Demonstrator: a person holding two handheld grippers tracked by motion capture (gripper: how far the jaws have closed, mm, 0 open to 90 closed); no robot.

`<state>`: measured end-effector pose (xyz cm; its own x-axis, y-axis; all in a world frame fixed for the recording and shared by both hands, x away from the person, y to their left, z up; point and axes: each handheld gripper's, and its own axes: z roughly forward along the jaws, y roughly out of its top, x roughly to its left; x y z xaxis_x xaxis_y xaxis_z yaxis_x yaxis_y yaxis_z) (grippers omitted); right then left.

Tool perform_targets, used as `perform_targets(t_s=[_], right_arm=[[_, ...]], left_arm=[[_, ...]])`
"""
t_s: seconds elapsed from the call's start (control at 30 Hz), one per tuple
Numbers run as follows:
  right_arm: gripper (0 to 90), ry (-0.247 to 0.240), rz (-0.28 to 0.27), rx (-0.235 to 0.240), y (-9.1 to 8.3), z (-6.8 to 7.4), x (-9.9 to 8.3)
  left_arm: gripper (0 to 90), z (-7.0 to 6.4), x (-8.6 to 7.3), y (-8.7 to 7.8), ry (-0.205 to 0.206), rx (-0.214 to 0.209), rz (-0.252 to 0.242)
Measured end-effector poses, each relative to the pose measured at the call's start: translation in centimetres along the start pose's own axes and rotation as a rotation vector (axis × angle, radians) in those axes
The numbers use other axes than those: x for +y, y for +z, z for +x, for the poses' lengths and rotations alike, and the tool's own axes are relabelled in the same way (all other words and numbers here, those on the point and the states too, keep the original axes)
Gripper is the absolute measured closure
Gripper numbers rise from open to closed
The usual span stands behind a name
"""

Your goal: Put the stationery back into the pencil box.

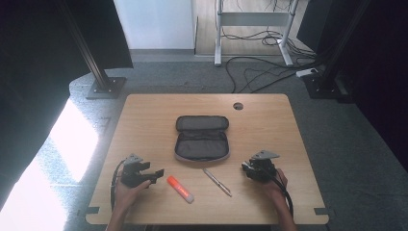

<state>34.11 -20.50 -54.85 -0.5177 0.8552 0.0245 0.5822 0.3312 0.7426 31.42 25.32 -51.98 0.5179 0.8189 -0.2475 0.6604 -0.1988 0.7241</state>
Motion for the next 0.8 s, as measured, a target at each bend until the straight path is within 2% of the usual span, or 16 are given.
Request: perform_targets(t_s=[0.07,0.13,0.23,0.4,0.43,0.6,0.7,0.8], right_arm=[[62.0,-0.003,0.0,-0.004,0.0,0.0,0.0],[71.6,-0.012,-0.001,0.004,-0.1,0.2,0.0],[72.2,-0.022,0.002,0.0,-0.1,0.3,0.0],[72.5,0.006,0.005,0.016,-0.3,0.1,-0.1],[72.6,0.023,-0.006,0.025,-0.4,0.0,-0.1],[72.6,0.033,-0.032,0.026,-0.8,-0.1,0.0],[72.7,0.06,-0.078,0.046,-1.6,-0.1,0.3],[72.7,0.063,-0.106,0.057,-2.2,0.1,0.9]], left_arm=[[23.5,0.0,0.0,0.0,0.0,-0.001,-0.001],[23.6,-0.1,0.0,0.0,0.0,-0.003,0.001],[23.6,-0.1,0.0,0.2,-0.002,-0.005,0.005],[23.7,-0.2,0.0,0.1,0.001,-0.007,0.0],[23.8,-0.1,0.0,0.0,-0.001,-0.006,0.0],[23.9,-0.1,0.0,0.1,-0.005,-0.008,0.002],[24.0,-0.1,0.0,0.0,-0.005,-0.008,0.001],[24.1,0.0,0.1,-0.1,-0.008,-0.008,-0.002]])
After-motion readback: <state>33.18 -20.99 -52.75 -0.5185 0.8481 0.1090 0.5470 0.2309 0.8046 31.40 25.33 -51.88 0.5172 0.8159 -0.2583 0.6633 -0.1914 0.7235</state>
